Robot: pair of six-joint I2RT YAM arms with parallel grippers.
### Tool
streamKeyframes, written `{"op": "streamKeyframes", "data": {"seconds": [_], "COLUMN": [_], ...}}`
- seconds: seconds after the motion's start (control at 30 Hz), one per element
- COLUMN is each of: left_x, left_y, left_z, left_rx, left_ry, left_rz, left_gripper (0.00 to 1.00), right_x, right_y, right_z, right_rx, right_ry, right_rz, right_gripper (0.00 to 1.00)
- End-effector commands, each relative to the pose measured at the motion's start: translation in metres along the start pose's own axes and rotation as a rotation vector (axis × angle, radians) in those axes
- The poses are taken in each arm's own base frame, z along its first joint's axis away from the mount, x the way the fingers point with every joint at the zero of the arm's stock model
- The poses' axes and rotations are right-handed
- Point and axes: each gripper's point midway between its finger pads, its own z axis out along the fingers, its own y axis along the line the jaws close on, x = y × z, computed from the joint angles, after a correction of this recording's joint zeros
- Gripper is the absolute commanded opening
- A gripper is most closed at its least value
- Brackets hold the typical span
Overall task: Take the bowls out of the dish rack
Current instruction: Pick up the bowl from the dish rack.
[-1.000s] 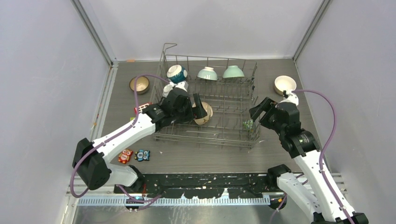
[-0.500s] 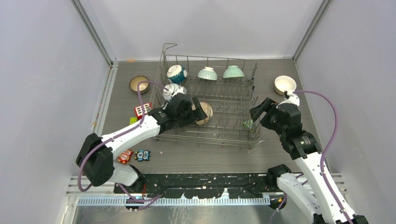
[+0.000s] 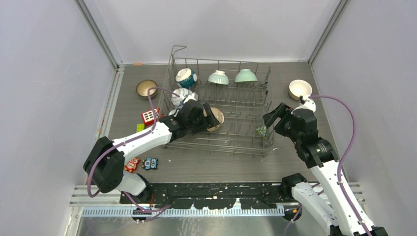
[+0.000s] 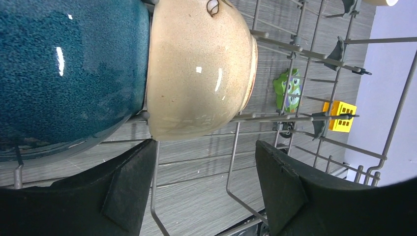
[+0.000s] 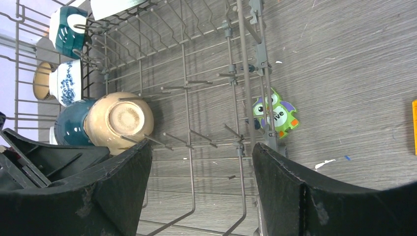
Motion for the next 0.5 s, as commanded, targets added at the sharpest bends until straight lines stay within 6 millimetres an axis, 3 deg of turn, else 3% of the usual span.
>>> {"op": "streamKeyframes", "data": {"seconds": [0.0,0.3,0.47], "left_x": [-0.011,-0.015,-0.016], "left_y": [-0.013,0.005,0.002], "left_z": [0.005,0.002,0.006], "left_rx": [0.06,-0.005,0.008], "left_ry": [-0.046,-0.08,-0.091], "left_rz": [0.003,0.09,0.121], "left_gripper": [0.74,0.78,0.8], "right_x": [-0.015,-0.012,-0.011], "right_y": [0.008,0.005,0.004], "right_z": [-0.006,-0.005,-0.004], "right_rx": [-0.023,-0.017,-0.016], "right_ry": [-0.052,-0.052,-0.05], "right_rz": [0.006,-0.001,-0.005], "right_gripper": [0.79,0.79,0.79]}}
